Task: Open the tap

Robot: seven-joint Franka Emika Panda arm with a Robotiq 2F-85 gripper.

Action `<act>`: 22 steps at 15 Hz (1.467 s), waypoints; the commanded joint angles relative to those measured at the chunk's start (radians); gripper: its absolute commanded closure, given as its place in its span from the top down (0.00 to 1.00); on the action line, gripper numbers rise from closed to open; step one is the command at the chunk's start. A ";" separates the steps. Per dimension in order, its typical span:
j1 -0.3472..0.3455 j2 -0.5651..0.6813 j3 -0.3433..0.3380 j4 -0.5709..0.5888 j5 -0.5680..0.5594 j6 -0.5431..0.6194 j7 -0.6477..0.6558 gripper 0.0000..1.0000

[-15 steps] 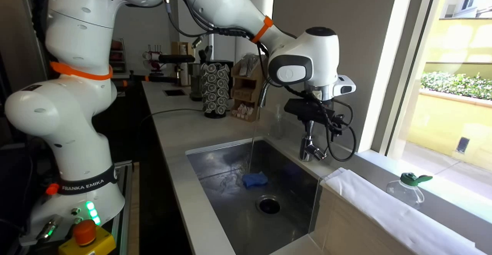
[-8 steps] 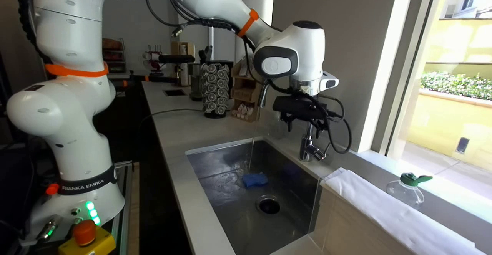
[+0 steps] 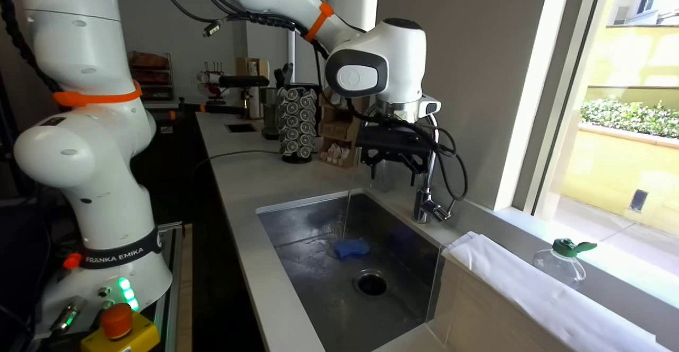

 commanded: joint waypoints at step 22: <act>0.091 -0.112 -0.104 -0.091 -0.123 -0.057 -0.014 1.00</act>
